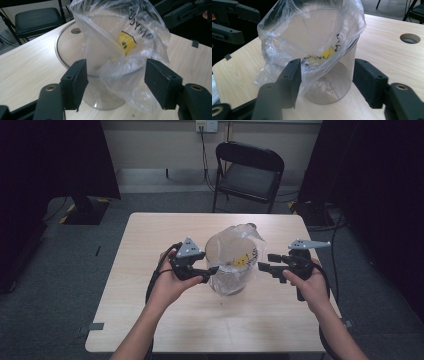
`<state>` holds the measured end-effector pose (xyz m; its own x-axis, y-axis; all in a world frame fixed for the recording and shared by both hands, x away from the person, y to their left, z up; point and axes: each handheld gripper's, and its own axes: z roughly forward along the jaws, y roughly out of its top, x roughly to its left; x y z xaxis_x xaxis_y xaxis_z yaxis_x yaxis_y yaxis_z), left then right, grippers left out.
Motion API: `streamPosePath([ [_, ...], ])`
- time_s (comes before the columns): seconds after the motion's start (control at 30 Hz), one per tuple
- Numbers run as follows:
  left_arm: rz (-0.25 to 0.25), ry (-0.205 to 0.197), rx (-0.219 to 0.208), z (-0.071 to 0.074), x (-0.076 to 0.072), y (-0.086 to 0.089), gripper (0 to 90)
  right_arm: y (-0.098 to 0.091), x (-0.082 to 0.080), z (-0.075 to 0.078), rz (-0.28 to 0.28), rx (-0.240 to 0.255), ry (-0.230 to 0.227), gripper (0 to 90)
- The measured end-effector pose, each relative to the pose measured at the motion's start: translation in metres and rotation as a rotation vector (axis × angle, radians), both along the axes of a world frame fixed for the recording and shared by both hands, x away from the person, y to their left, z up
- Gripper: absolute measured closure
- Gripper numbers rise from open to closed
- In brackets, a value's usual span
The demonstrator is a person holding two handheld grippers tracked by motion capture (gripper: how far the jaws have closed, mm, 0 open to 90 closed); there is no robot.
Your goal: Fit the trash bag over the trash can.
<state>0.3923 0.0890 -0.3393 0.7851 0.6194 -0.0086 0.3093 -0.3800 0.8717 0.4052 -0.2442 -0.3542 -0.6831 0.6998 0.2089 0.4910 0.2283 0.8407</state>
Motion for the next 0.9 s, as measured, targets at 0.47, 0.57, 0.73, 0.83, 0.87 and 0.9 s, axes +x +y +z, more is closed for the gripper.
streamPosePath([
  [0.47, -0.007, 0.048, -0.013, -0.004, 0.026, -0.016, 76.2, 0.001, 0.012, 0.003, -0.044, -0.012, -0.019, 62.4],
  [0.57, -0.001, 0.042, 0.010, -0.005, 0.024, -0.013, 84.1, 0.000, 0.011, 0.002, -0.040, -0.013, -0.013, 71.7],
  [0.73, 0.025, 0.047, 0.021, -0.006, 0.021, -0.004, 88.8, 0.004, 0.010, -0.001, -0.004, -0.055, -0.007, 83.5],
  [0.83, 0.030, 0.057, 0.029, -0.011, 0.021, 0.003, 90.0, 0.006, 0.011, -0.003, -0.002, -0.069, -0.005, 85.4],
  [0.87, 0.030, 0.066, 0.024, -0.013, 0.021, 0.004, 90.0, 0.005, 0.012, -0.003, -0.004, -0.068, -0.006, 85.5],
  [0.9, 0.035, 0.068, 0.018, -0.014, 0.021, 0.006, 90.0, 0.005, 0.012, -0.003, -0.006, -0.070, -0.004, 85.7],
])
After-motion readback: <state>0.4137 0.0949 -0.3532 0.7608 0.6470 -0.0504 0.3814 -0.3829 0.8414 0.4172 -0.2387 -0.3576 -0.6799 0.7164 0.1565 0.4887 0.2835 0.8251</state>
